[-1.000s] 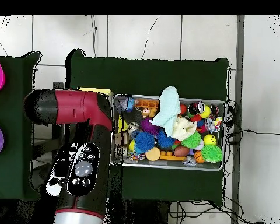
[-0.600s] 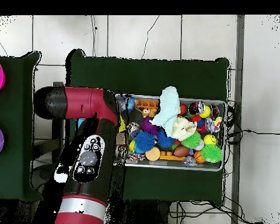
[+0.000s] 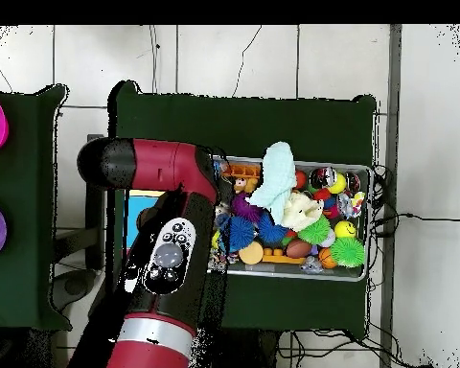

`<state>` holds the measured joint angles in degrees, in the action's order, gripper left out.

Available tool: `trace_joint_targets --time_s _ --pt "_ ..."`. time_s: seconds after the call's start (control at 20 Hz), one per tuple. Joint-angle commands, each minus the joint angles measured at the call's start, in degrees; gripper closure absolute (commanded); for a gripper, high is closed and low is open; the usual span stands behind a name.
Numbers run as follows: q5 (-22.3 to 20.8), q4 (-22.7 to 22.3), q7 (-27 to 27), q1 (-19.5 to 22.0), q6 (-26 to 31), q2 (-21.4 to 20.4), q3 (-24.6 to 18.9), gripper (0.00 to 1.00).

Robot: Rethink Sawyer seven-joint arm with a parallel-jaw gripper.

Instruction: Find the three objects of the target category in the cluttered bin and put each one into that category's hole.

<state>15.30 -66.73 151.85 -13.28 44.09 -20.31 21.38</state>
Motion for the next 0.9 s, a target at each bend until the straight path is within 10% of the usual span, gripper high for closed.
trace_joint_targets --time_s 0.05,0.9 --pt "0.37 -1.64 10.5 1.07 -1.65 2.68 -1.05 1.0" --pt "2.75 -0.1 9.74 1.06 0.72 2.95 -3.21 1.0"
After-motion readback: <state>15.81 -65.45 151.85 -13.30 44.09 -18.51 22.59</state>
